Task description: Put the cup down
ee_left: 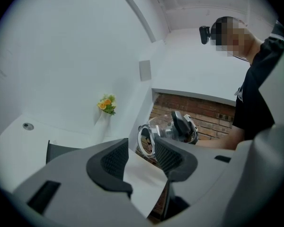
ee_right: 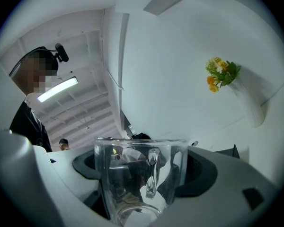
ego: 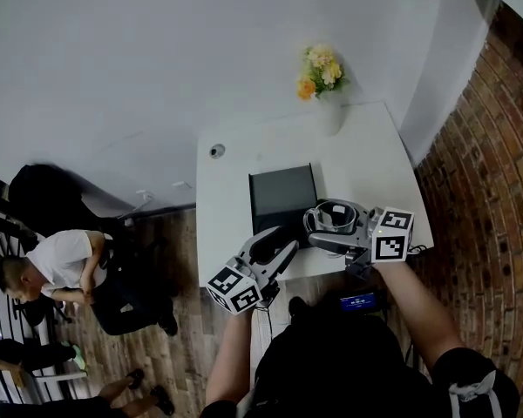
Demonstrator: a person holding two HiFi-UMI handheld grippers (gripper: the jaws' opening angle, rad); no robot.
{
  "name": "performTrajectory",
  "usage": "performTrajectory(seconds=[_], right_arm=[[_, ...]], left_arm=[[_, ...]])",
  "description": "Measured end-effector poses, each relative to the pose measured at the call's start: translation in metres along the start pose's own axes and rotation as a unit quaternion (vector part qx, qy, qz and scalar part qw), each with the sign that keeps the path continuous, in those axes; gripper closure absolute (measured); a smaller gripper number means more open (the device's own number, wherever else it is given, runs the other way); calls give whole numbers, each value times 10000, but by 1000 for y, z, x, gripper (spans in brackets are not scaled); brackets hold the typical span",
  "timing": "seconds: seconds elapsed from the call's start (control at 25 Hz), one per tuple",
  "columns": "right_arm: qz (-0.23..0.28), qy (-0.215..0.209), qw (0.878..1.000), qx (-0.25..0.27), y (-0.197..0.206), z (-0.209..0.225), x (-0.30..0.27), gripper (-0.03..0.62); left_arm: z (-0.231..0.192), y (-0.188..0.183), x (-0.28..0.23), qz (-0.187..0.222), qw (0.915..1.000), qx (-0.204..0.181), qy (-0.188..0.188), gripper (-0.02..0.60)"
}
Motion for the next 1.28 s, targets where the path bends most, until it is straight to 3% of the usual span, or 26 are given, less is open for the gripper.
performTrajectory(seconds=[0.36, 0.6, 1.28], right_arm=[[12, -6, 10000, 15, -6, 5, -12, 164], [5, -46, 10000, 44, -6, 4, -13, 164], [-161, -53, 9999, 16, 13, 17, -16, 164]], left_arm=[[-14, -11, 4, 162, 9998, 4, -118, 527], [-12, -14, 4, 192, 9997, -51, -104, 566], [-11, -12, 18, 316, 9993, -5, -205, 574]])
Point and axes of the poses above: the fingertips, and each gripper's own axes: x backward along the fingers, z to its right, y out of its underside, the point moved 2 cm from there along x, backward along the fingers, and after that the axes turned 12 degrees about x, right-handed, at the moved point
